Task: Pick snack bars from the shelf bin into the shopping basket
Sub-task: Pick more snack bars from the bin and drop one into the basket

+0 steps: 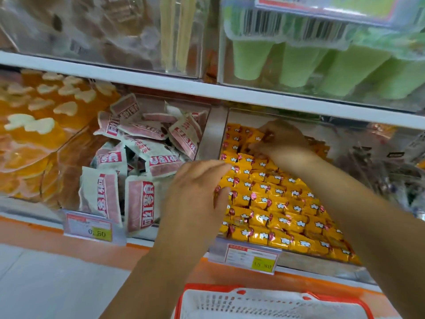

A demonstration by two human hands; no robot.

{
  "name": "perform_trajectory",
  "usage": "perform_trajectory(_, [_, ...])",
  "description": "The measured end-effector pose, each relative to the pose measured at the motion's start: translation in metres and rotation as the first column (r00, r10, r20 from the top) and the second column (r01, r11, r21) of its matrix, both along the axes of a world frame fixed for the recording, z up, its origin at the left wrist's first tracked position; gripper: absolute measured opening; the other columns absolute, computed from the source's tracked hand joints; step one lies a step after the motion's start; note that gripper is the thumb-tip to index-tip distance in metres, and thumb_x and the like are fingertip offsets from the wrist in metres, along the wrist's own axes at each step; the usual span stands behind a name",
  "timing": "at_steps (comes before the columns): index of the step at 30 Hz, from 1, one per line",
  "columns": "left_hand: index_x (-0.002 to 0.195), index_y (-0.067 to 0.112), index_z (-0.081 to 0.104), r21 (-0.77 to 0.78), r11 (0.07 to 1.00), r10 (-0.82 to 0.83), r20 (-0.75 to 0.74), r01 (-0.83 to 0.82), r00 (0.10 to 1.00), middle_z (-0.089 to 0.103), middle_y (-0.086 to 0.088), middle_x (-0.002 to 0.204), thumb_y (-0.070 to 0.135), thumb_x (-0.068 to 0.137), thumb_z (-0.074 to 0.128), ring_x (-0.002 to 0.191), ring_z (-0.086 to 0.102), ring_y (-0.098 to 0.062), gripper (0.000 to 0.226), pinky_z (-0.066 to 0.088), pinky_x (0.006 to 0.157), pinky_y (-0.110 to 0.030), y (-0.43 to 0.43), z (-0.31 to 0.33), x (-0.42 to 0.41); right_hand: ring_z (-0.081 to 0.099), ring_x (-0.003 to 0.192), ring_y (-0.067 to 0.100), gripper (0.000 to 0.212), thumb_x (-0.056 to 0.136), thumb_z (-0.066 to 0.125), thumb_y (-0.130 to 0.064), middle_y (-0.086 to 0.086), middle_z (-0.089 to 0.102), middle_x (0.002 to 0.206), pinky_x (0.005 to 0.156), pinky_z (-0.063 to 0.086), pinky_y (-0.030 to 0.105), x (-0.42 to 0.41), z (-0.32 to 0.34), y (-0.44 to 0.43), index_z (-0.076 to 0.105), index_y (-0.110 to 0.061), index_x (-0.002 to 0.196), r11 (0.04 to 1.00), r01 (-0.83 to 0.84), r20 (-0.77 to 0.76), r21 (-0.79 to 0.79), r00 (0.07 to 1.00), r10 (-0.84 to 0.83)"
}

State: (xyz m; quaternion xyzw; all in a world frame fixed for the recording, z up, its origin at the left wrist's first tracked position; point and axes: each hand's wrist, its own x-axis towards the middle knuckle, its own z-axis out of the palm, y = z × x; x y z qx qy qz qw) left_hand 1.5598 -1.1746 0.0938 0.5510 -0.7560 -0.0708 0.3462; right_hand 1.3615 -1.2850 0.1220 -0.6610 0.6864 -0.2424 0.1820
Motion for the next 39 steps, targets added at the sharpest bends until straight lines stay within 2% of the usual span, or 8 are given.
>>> perform_trajectory(6, [0.118,0.022,0.070,-0.039,0.999,0.004,0.013,-0.004,1.000,0.069,0.009,0.116,0.025,0.084,0.061,0.107,0.060,-0.015,0.035,0.032,0.092,-0.017,-0.003,-0.002,0.002,0.054,0.118,0.018,0.034,0.096,0.061,-0.029,0.000,0.058,0.135,0.084,0.034,0.020,0.006,-0.004,-0.014,0.061,-0.026,0.130,0.974,-0.184,-0.311,0.132,0.925,0.217])
perform_trajectory(11, [0.117,0.024,0.070,-0.058,0.998,0.029,0.036,-0.027,0.999,0.069,0.011,0.116,0.028,0.085,0.060,0.106,0.061,-0.015,0.034,0.037,0.092,-0.022,-0.003,0.000,0.000,0.063,0.101,0.016,0.022,0.098,0.057,-0.020,-0.006,0.065,0.113,0.085,0.048,0.028,-0.016,0.010,-0.009,0.067,-0.027,0.116,0.989,-0.149,-0.117,0.012,0.982,0.149])
perform_trajectory(16, [0.118,0.026,0.070,-0.068,0.997,0.025,0.043,-0.022,0.999,0.068,0.012,0.118,0.030,0.085,0.060,0.107,0.060,-0.015,0.035,0.042,0.090,-0.028,-0.003,-0.001,-0.001,0.057,0.090,0.015,0.024,0.092,0.062,-0.040,-0.002,0.064,0.106,0.076,0.041,0.029,-0.036,-0.002,-0.011,0.068,-0.023,0.107,0.984,-0.128,-0.347,0.128,0.923,0.165])
perform_trajectory(21, [0.122,0.028,0.067,-0.035,0.999,0.016,0.038,-0.015,0.999,0.065,0.013,0.123,0.034,0.085,0.059,0.112,0.056,-0.013,0.039,0.035,0.096,-0.025,0.000,-0.002,-0.003,0.054,0.099,0.020,0.021,0.096,0.058,-0.036,-0.001,0.056,0.111,0.080,0.039,0.030,-0.025,-0.001,-0.007,0.066,-0.020,0.107,0.991,-0.118,-0.369,0.054,0.920,0.130])
perform_trajectory(28, [0.123,0.033,0.065,-0.004,1.000,0.013,-0.116,-0.013,0.993,0.061,0.019,0.125,0.040,0.091,0.064,0.121,0.050,-0.009,0.033,0.023,0.100,-0.011,0.019,0.009,-0.010,0.059,0.086,0.005,0.009,0.094,0.063,-0.021,-0.010,0.065,0.095,0.078,0.047,0.017,-0.025,0.014,0.081,0.070,-0.020,0.100,0.890,0.002,0.028,-0.455,1.000,0.012])
perform_trajectory(31, [0.131,0.041,0.056,0.125,0.989,-0.045,-0.237,0.077,0.970,0.058,0.025,0.120,0.050,0.095,0.054,0.108,0.054,0.007,0.037,0.032,0.086,0.000,0.041,0.022,-0.022,0.066,0.086,0.004,0.014,0.094,0.062,-0.018,-0.013,0.070,0.091,0.080,0.054,0.025,-0.026,0.014,0.143,0.064,-0.031,0.090,0.888,0.162,0.356,-0.431,0.934,0.002])
perform_trajectory(34, [0.136,0.046,0.046,0.396,0.860,-0.079,-0.520,0.322,0.850,0.065,0.026,0.103,0.048,0.095,0.050,0.088,0.066,0.007,0.042,0.053,0.071,-0.013,0.066,0.028,-0.037,0.071,0.080,0.010,0.015,0.094,0.061,-0.010,-0.004,0.072,0.088,0.080,0.058,0.040,-0.028,0.013,0.196,0.063,-0.022,0.086,0.924,0.231,0.573,-0.305,0.820,-0.016])
perform_trajectory(39, [0.124,0.033,0.055,0.460,0.750,0.073,-0.772,0.476,0.631,0.067,-0.001,0.109,0.015,0.096,0.060,0.080,0.074,-0.014,0.034,0.058,0.060,-0.023,0.088,0.041,-0.048,0.072,0.084,0.028,0.005,0.088,0.060,-0.013,0.009,0.073,0.086,0.069,0.058,0.023,-0.037,0.020,0.263,0.063,-0.014,0.084,0.948,0.262,0.787,-0.181,0.616,-0.020])
